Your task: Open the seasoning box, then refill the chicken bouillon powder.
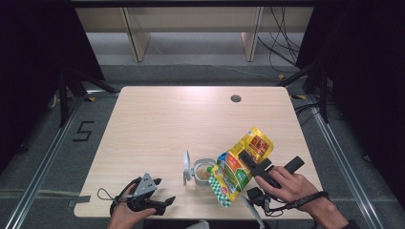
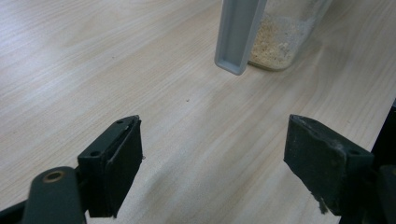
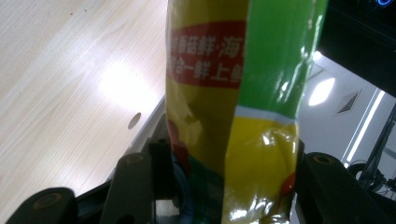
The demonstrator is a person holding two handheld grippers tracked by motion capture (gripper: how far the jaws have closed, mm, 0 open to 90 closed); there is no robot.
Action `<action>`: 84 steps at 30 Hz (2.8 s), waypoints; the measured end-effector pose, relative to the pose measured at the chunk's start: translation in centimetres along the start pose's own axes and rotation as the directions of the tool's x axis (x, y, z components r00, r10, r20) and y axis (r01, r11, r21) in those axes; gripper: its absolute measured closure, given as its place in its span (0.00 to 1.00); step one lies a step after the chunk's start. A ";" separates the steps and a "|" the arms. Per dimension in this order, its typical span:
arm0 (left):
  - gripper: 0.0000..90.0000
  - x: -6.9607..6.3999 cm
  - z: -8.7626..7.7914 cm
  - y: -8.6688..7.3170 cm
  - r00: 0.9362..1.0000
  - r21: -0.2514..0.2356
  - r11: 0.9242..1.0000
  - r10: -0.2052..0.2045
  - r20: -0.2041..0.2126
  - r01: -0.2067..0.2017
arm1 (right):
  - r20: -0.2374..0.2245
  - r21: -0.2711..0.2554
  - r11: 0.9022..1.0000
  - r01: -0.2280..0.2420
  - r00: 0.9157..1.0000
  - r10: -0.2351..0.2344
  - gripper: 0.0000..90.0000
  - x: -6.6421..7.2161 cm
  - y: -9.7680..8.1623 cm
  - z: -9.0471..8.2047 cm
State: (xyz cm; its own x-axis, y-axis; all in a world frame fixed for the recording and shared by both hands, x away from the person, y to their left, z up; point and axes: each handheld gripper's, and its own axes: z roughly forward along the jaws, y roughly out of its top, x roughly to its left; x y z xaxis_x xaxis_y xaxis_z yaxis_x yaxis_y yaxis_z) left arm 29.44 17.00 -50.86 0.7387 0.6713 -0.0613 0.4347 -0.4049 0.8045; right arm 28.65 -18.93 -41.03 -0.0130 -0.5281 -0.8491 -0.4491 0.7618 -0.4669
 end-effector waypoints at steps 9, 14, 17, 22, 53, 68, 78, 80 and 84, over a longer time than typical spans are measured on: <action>0.21 0.3 -0.1 0.1 0.999 0.020 0.999 0.041 0.001 -0.041 | 0.002 -0.007 1.000 -0.003 1.000 0.003 0.62 0.0 0.1 0.0; 0.21 0.4 -0.1 0.1 0.999 0.016 0.999 0.036 -0.003 -0.036 | 0.000 -0.007 1.000 0.000 1.000 0.000 0.62 -0.2 -0.1 0.1; 0.21 0.5 -0.2 0.1 0.999 0.027 0.998 0.050 0.001 -0.050 | 0.006 -0.005 1.000 0.001 1.000 -0.001 0.62 -0.4 -0.2 0.1; 0.21 0.5 -0.2 0.1 0.999 0.028 0.998 0.048 -0.002 -0.048 | 0.008 -0.008 1.000 0.003 1.000 -0.003 0.62 -0.5 -0.1 0.0; 0.21 0.3 -0.1 0.2 0.998 0.021 0.998 0.065 -0.009 -0.065 | -0.004 -0.007 0.999 0.032 0.999 -0.032 0.62 -0.4 0.1 -0.2; 0.21 0.3 -0.1 0.2 0.998 0.015 0.998 0.063 -0.004 -0.063 | 0.000 -0.009 0.999 0.032 0.999 -0.032 0.62 -0.5 0.1 -0.2; 0.21 0.2 0.0 0.2 0.998 0.014 0.998 0.060 -0.008 -0.060 | -0.005 0.005 0.999 0.050 0.999 -0.050 0.63 -0.6 -0.1 -0.4; 0.21 0.3 -0.1 0.2 0.998 0.018 0.998 0.066 -0.010 -0.066 | -0.022 0.014 0.997 0.076 0.997 -0.076 0.63 -0.7 -0.2 -0.5; 0.21 0.3 -0.1 0.2 0.998 0.021 0.997 0.069 -0.011 -0.069 | 0.000 -0.004 1.000 0.027 1.000 -0.027 0.63 -0.4 -0.1 -0.4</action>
State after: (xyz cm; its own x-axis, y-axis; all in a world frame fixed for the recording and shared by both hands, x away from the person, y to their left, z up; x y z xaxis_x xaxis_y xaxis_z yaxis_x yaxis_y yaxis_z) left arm 29.69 17.18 -50.69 0.7613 0.6485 0.0005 0.3939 -0.4630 0.7940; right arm 28.36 -18.90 -40.54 -0.0004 -0.5485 -0.8362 -0.4532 0.7455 -0.4888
